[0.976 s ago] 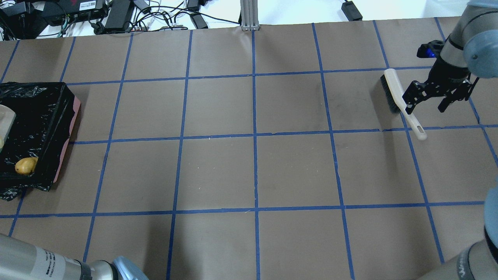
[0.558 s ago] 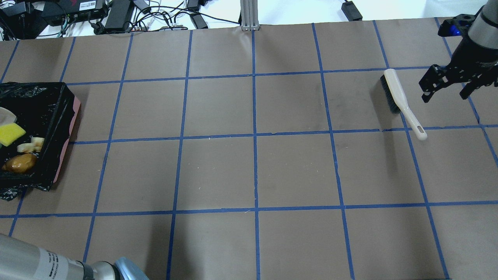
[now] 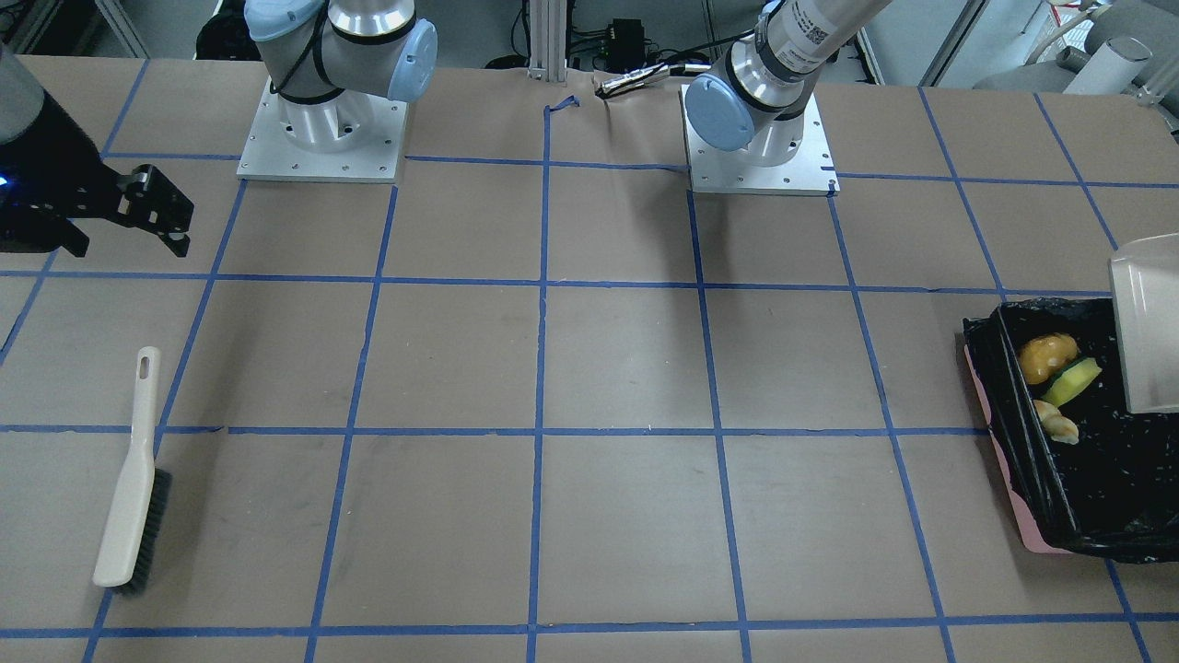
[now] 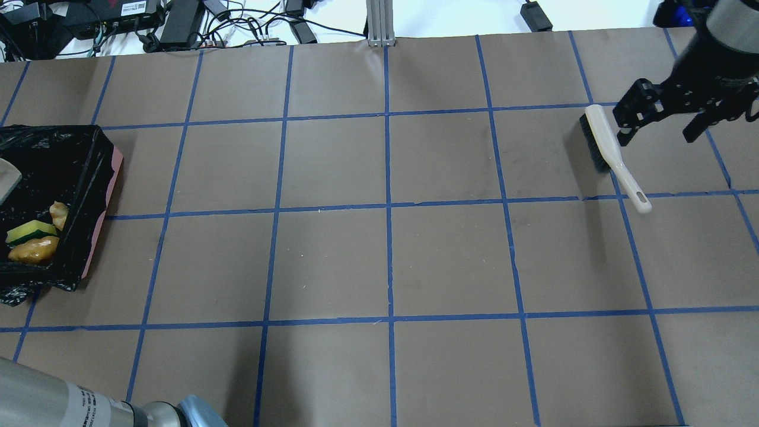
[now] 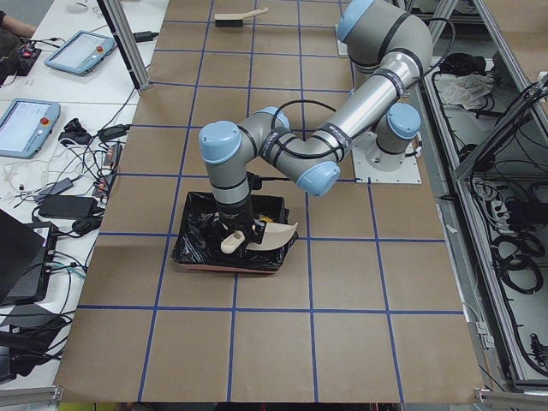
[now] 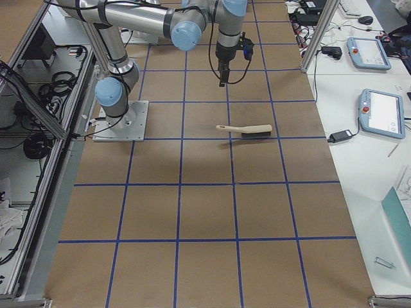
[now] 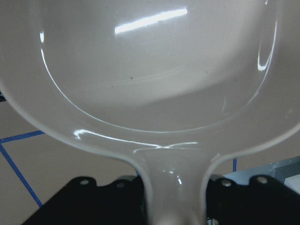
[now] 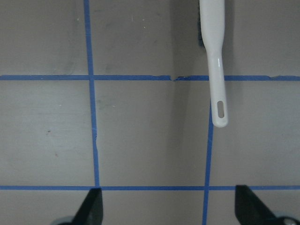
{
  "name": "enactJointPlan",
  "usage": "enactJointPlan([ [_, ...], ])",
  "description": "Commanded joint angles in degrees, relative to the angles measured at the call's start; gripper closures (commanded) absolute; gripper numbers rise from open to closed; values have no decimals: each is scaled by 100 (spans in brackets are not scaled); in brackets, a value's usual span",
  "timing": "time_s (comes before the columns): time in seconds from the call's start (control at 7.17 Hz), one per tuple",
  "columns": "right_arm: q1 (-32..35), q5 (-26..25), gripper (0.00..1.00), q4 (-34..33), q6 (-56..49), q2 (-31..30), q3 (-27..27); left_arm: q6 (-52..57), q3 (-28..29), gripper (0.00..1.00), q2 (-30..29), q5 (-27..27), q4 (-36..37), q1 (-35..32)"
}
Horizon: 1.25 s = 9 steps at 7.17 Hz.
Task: Sweep and dump trash into bin
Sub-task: 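Bring the empty dustpan back with the left gripper while the right releases the brush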
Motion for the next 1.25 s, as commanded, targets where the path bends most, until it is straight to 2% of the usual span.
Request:
enactJointPlan([
  [0.0,800,12,0,387,1057,24,-703,-243,1,100,111,-469,-611,-447],
  [0.14,915,90,0,528,1181,41,-941,-994,-8,100,94,-785,-999,-746],
  [0.42,1013,170,0,477,1200,68,-918,-2339,-43,100,146,-1269,-1308,-1588],
  [0.7,1031,257,0,364,1165,68,-839,-3258,-139,100,-28,-1841,-1337,-2152],
  [1.12,1031,179,0,143,1112,-134,-513,-4690,-543,100,-265,-2186,-926,-2953],
])
